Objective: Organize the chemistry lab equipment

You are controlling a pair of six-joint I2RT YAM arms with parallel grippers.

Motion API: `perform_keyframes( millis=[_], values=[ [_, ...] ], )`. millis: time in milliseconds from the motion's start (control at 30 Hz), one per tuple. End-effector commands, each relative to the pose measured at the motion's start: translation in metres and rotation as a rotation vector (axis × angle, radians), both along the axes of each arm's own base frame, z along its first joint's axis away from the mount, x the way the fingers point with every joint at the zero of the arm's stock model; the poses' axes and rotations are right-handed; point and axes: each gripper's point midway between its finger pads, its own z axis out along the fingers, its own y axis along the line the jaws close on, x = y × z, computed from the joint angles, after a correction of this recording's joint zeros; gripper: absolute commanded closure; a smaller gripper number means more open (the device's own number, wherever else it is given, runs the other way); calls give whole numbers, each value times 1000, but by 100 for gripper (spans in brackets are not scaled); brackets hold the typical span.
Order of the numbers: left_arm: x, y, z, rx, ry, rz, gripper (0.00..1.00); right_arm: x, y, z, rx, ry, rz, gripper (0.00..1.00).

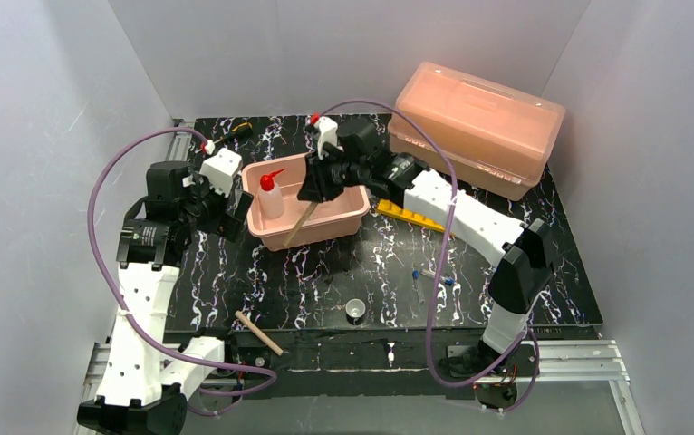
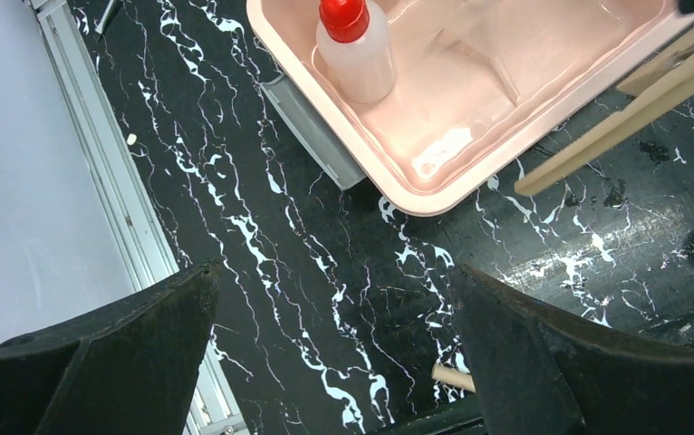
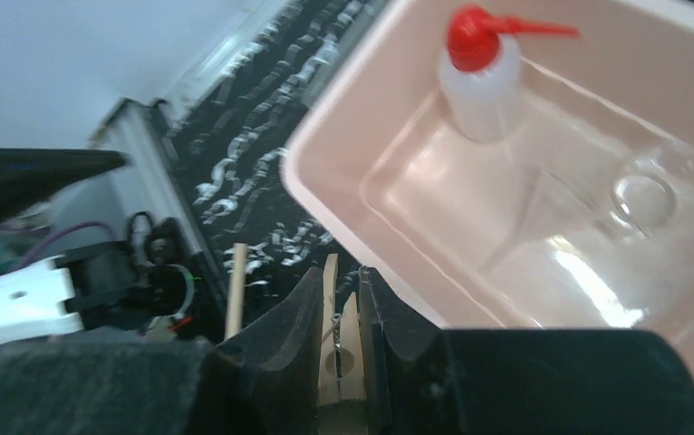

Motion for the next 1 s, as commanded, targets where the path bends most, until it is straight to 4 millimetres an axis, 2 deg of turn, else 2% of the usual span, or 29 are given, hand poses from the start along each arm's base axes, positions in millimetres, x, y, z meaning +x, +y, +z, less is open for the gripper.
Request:
perform_keyframes(
  millis=[0,67,200,300,433,567,700,800,900,967],
  values=[
    [0,0,-2,3,0,-8,2,-31,-1,82,188,-3,266,83],
    [1,0,-2,-1,-2,-10,2,-33,-7,91,211,18,306,83],
    [2,-2,-2,-9,2,-11,2,-3,-14,89,206,9,207,82],
    [1,-3,-3,-14,9,-11,2,22,-14,73,184,-3,113,82],
    [1,-2,-5,-11,16,-9,2,59,-9,39,105,-9,-14,81],
    [2,0,-7,-4,21,-5,2,85,-2,9,51,-4,-86,79],
    [7,-1,-10,-6,34,-4,2,101,6,-17,9,17,-120,77],
    [13,-3,-12,-13,46,-4,2,107,12,-35,-14,46,-115,74],
    [20,-3,-15,-18,60,3,2,110,15,-45,-34,54,-110,62],
    [24,-4,-15,-22,61,3,2,114,13,-44,-47,31,-119,54]
  ],
)
